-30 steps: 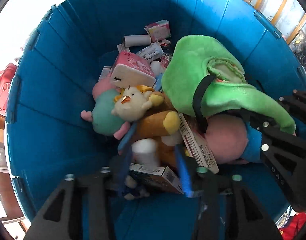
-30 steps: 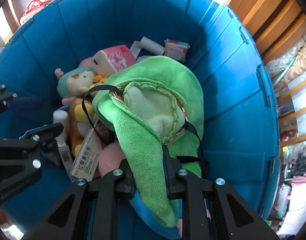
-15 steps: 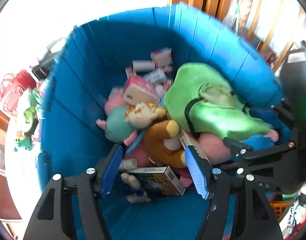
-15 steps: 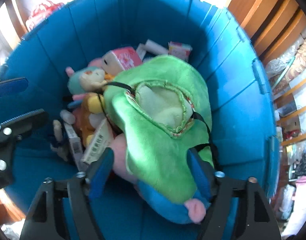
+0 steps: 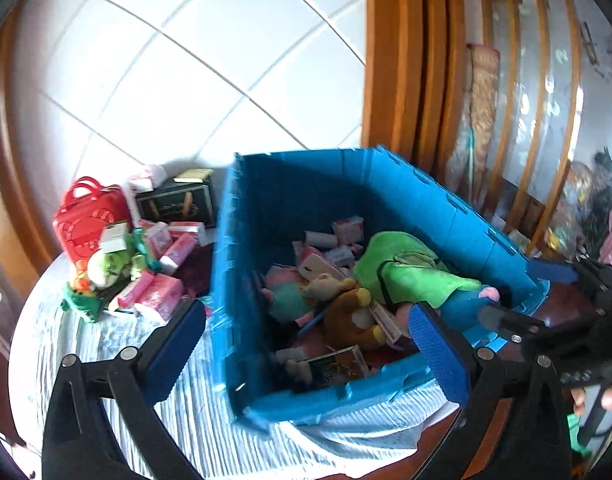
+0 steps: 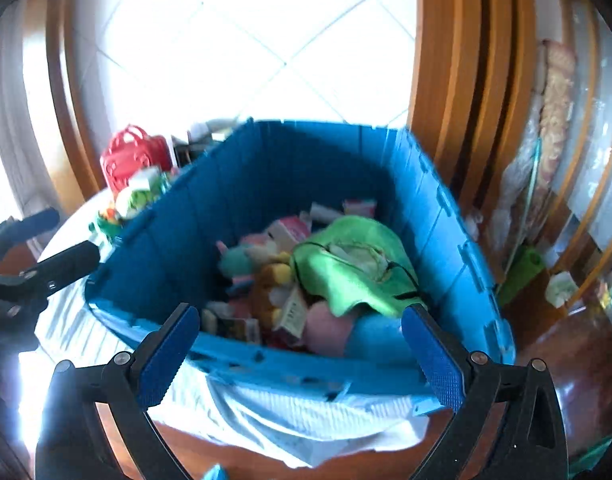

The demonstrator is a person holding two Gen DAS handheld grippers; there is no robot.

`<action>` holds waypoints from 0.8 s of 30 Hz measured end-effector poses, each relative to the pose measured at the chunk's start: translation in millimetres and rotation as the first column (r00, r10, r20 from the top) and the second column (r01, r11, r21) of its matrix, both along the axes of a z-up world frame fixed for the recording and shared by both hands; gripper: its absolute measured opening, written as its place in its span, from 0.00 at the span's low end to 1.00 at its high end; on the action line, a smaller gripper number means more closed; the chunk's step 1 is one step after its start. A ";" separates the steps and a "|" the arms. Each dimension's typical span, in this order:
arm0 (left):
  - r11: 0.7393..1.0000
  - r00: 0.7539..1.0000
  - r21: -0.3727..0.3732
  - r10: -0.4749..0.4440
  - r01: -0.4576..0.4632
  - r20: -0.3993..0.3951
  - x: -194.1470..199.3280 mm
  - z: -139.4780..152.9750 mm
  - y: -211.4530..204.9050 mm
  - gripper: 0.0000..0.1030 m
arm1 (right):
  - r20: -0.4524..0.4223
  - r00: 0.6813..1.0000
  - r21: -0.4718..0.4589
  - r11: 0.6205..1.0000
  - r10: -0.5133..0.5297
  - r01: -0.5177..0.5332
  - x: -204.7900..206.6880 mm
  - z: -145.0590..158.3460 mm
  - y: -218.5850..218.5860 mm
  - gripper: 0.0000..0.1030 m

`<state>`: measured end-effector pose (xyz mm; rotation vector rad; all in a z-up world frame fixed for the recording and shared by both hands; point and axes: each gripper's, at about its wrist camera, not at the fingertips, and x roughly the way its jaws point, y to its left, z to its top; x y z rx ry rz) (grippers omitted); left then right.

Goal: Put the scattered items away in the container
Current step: 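Withdraw both grippers from the crate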

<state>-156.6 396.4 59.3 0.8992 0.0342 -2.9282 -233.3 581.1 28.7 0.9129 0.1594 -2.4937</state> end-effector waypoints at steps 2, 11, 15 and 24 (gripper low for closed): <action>1.000 1.000 0.004 0.015 -0.015 -0.016 12.5 3.4 -4.5 1.00 | -0.016 1.000 -0.047 0.999 0.007 -0.008 17.8 5.6 1.1 1.00; 0.999 0.998 0.004 0.044 -0.044 -0.044 51.9 8.3 -15.1 1.00 | -0.067 0.997 -0.074 0.997 -0.040 0.035 61.4 15.4 -1.0 1.00; 0.998 0.997 0.002 0.068 -0.068 -0.042 61.0 6.6 -16.0 1.00 | -0.079 0.996 -0.090 0.996 -0.030 0.023 73.6 16.7 -1.3 1.00; 0.995 0.995 -0.026 0.094 -0.095 -0.043 70.5 3.9 -12.6 1.00 | -0.076 0.996 -0.101 0.994 -0.037 0.029 81.4 14.4 -1.2 1.00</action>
